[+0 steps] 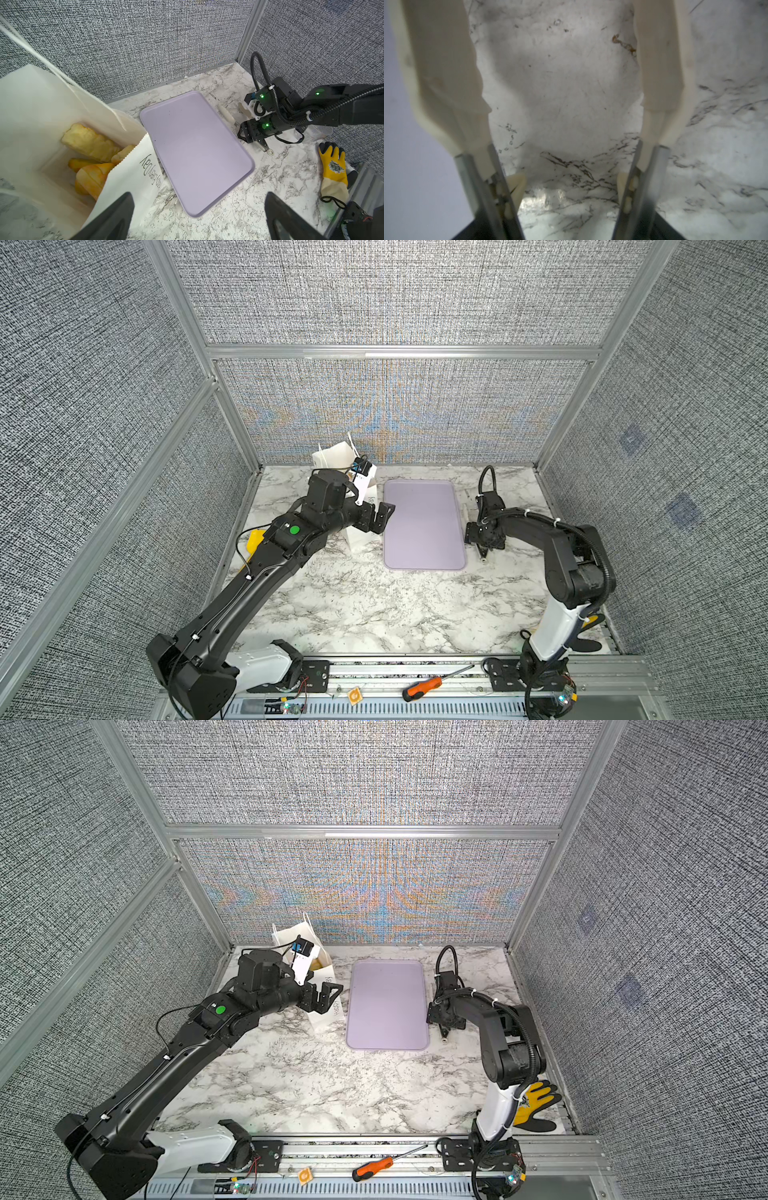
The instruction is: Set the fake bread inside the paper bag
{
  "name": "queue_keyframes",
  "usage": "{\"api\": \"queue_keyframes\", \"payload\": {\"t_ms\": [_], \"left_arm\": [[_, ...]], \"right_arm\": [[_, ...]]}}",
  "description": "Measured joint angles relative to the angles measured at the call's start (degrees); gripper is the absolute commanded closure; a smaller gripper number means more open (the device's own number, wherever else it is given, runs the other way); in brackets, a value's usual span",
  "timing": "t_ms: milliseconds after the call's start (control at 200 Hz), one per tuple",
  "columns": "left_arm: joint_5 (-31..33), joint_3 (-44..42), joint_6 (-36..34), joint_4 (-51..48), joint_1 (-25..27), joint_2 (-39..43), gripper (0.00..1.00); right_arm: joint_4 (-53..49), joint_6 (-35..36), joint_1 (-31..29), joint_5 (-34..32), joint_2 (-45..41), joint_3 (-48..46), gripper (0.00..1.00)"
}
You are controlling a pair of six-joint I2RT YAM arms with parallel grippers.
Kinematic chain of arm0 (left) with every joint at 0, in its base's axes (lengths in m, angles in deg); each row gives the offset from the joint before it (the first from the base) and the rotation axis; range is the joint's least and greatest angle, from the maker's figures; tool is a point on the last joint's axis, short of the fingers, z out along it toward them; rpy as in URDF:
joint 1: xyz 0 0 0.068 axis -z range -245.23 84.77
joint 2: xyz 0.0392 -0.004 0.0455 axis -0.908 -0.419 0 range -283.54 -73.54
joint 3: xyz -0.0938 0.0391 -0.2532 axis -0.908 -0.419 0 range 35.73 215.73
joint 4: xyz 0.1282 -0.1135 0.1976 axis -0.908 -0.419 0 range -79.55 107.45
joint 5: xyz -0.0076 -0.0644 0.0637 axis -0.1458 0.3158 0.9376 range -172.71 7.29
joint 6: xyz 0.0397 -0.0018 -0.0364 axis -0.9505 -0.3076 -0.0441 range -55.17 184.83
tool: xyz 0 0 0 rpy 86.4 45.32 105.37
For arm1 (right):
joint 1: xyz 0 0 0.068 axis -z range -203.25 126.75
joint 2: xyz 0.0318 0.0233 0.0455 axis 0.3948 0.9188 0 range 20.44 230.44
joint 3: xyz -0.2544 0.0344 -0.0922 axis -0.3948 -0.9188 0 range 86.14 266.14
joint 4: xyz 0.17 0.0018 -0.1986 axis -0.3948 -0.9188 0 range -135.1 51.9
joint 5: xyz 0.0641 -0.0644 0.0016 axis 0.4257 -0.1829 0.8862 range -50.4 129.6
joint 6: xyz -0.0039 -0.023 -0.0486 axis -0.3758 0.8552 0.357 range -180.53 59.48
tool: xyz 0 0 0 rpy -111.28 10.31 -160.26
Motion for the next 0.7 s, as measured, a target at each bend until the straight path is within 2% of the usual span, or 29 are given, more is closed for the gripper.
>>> {"api": "queue_keyframes", "payload": {"t_ms": [150,410,700], "left_arm": [[1.4,-1.05,0.44,1.4,0.0,0.94,0.01],[4.7,-4.28,1.97,2.78,0.0,3.15,0.01],[16.15,-12.35,5.2,5.9,-0.02,10.54,0.01]], "right_arm": [[0.37,0.79,0.13,0.11,-1.9,-1.25,0.01],[2.54,2.38,0.11,-0.37,-9.84,-4.79,0.01],[9.97,8.81,0.11,-4.94,-22.32,-14.62,0.01]]}}
